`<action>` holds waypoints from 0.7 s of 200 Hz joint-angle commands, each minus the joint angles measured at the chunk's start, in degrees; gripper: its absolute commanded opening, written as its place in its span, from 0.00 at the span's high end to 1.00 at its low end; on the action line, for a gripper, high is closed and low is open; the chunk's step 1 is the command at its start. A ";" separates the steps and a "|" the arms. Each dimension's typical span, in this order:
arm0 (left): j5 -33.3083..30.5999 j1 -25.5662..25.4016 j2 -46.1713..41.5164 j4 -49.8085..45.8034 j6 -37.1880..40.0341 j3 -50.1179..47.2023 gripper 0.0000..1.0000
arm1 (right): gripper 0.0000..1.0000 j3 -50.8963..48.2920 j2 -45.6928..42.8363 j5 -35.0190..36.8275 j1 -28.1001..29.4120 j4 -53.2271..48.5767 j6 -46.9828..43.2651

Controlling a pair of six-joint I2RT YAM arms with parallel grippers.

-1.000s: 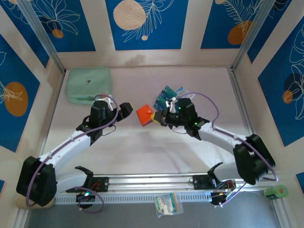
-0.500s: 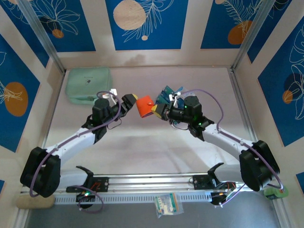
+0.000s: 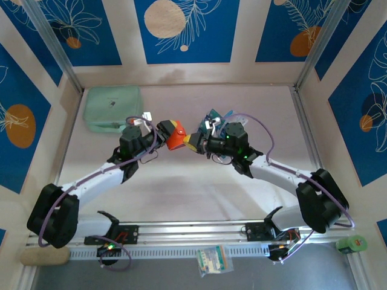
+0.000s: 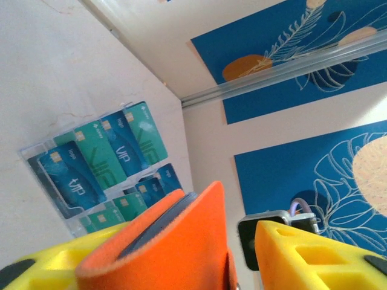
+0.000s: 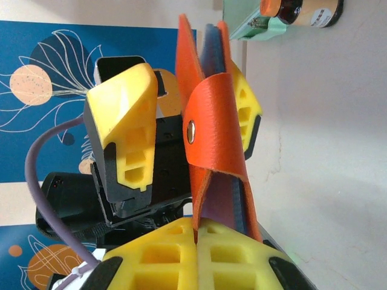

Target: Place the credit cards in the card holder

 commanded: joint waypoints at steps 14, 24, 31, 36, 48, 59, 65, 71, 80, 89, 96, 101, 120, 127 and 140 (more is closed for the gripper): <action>-1.84 -0.56 -0.80 4.47 -0.18 -1.78 0.57 | 1.00 -0.88 0.92 0.15 0.29 3.34 1.73; -2.44 -0.54 -1.20 4.68 -0.13 -2.20 0.59 | 1.00 -1.40 1.00 0.39 0.22 3.54 1.99; -2.82 -0.56 -1.48 4.69 -0.04 -2.53 0.60 | 1.00 -1.75 0.97 0.51 0.13 3.71 2.09; -3.15 -0.58 -1.58 4.69 -0.05 -2.74 0.60 | 1.00 -1.94 0.96 0.64 0.05 3.80 2.24; -3.79 -0.56 -1.99 4.70 0.17 -3.19 0.60 | 1.00 -2.52 1.03 0.75 -0.19 3.98 2.47; -4.33 -0.52 -2.41 4.82 0.34 -3.58 0.59 | 1.00 -2.86 0.83 0.88 -0.40 4.07 2.45; -4.61 -0.56 -2.55 4.84 0.37 -3.80 0.59 | 1.00 -3.08 0.79 0.95 -0.50 4.07 2.50; -4.80 -0.56 -2.66 4.91 0.45 -3.94 0.59 | 1.00 -3.26 0.76 1.09 -0.58 4.07 2.57; -4.81 -0.56 -2.67 5.04 0.52 -3.98 0.59 | 1.00 -3.45 0.61 1.12 -0.72 4.07 2.56; -4.81 -0.56 -2.70 5.18 0.62 -4.04 0.59 | 1.00 -3.54 0.71 1.13 -0.76 4.02 2.52; -4.73 -0.56 -2.59 5.33 0.72 -4.00 0.60 | 1.00 -3.56 0.82 1.02 -0.76 4.07 2.55; -4.64 -0.56 -2.44 5.50 0.67 -3.96 0.60 | 1.00 -3.55 0.83 1.05 -0.78 4.14 2.54; -4.29 -0.56 -1.96 6.17 0.46 -4.00 0.66 | 1.00 -3.56 0.96 1.05 -0.76 4.26 2.55; -4.13 -0.56 -1.81 6.47 0.37 -4.02 0.70 | 1.00 -3.55 1.00 1.05 -0.77 4.25 2.57; -3.81 -0.56 -1.43 7.10 0.21 -4.02 0.78 | 1.00 -3.55 1.08 0.85 -0.81 4.24 2.54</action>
